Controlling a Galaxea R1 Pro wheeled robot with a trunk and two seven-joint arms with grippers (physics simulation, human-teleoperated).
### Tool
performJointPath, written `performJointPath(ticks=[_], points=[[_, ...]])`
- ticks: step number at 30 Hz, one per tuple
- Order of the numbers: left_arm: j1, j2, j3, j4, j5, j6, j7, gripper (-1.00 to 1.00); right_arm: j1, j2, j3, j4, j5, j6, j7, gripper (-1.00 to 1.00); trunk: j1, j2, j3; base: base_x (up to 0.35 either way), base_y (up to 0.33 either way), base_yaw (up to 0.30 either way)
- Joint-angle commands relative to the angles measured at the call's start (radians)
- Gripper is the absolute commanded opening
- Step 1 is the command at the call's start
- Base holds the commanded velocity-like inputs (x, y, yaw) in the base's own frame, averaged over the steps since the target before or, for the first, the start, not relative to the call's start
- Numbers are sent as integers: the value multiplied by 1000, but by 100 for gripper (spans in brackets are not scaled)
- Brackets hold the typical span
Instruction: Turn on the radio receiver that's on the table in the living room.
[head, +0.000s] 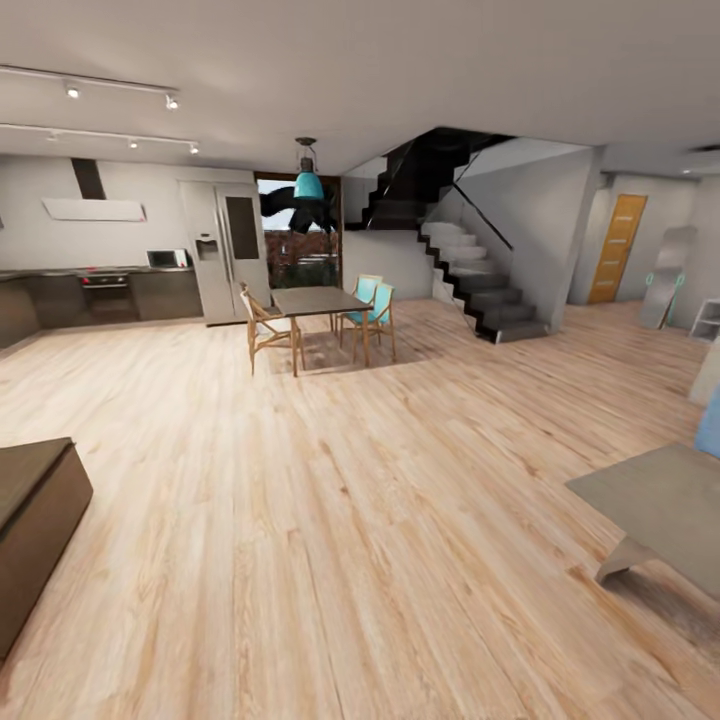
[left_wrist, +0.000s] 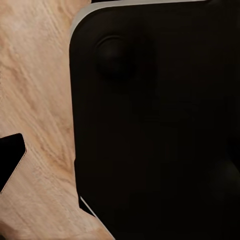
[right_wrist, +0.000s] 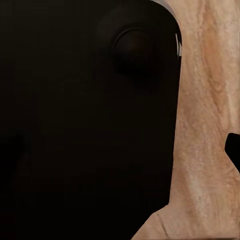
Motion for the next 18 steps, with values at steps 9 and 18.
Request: performJointPath(ticks=[9,18], points=[[0,-1,1,0,0,0,0,100,0,0,-1,0,-2,0,0,100,0,0,0,0,0,-286],[0,-1,1,0,-1,0,0,100,0,0,0,0,-1,0,0,100,0,0,0,0,0,-286]])
